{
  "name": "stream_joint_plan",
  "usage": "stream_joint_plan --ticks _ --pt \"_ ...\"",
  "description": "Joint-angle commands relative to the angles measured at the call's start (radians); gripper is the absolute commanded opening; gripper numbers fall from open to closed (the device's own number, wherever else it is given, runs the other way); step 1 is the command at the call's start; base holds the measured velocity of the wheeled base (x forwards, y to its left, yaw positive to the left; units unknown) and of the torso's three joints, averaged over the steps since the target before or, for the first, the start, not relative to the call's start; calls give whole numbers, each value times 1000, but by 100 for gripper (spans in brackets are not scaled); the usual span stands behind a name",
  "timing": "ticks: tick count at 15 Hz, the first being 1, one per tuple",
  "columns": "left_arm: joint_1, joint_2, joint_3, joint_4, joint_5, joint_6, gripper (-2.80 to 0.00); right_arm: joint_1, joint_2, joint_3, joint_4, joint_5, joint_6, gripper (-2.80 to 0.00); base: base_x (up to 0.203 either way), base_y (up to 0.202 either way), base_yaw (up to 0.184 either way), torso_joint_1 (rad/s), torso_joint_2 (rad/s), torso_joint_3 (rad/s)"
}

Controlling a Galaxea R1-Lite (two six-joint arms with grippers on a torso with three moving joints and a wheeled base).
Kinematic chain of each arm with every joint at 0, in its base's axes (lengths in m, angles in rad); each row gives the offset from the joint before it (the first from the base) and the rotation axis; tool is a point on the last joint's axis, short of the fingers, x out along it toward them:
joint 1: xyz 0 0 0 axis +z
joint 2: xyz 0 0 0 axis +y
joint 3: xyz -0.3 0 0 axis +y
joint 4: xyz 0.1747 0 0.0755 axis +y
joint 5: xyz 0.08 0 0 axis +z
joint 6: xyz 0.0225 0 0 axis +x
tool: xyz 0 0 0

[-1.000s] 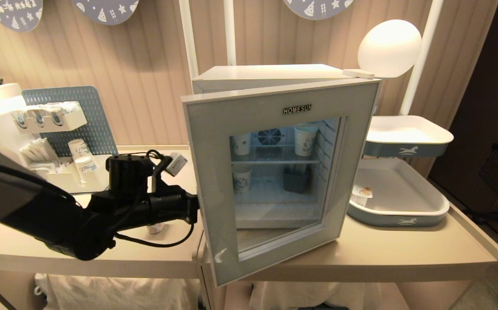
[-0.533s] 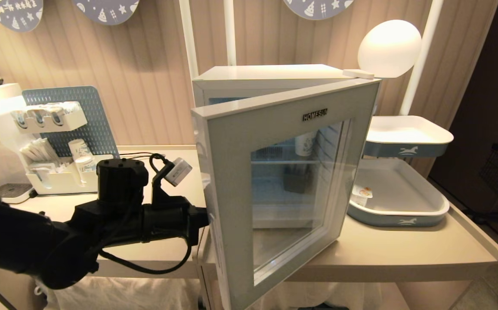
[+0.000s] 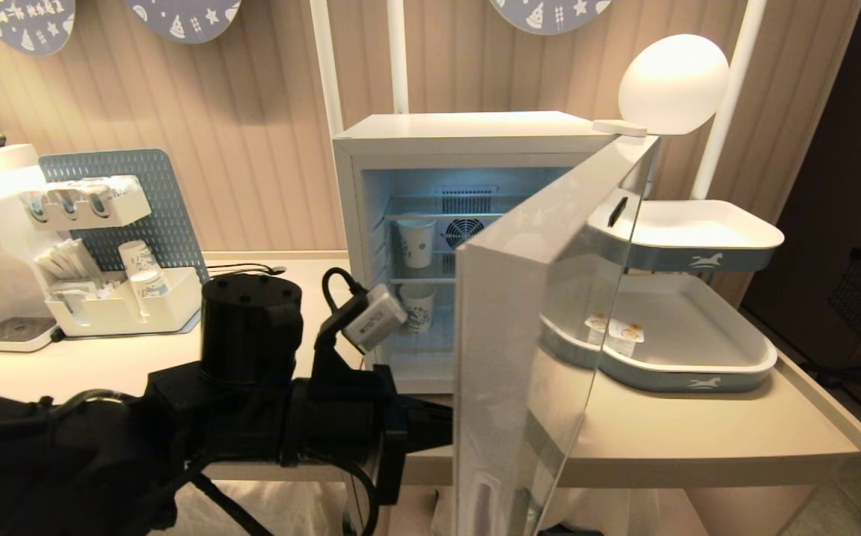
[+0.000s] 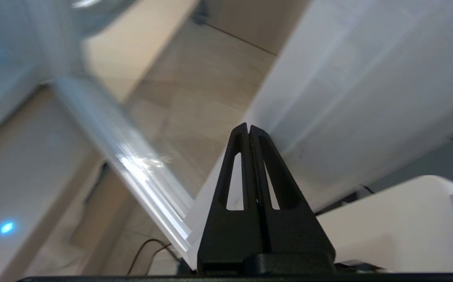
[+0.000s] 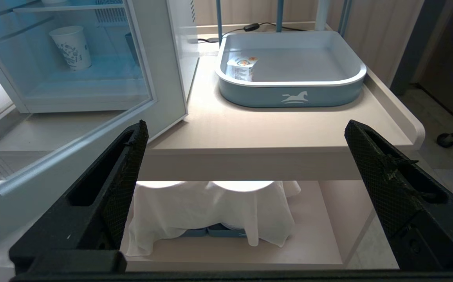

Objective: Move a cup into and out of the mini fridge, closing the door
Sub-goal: Open the freezer door

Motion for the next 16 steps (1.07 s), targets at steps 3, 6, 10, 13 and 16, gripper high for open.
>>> stream_joint_plan --ticks 3,6,10,13,16 --pt "-162 10 -36 17 1 5 -280 0 1 0 0 0 0 0 0 0 0 0 0 0" --pt "-171 -2 -20 20 9 8 -280 0 -1 0 0 0 0 0 0 0 0 0 0 0" --pt "-50 -86 0 59 223 2 -280 0 1 0 0 0 0 0 0 0 0 0 0 0" --pt "55 -257 -44 240 649 1 -280 0 1 0 0 0 0 0 0 0 0 0 0 0" --pt "185 -558 -139 537 965 -2 -280 0 1 -1 0 0 0 0 0 0 0 0 0 0"
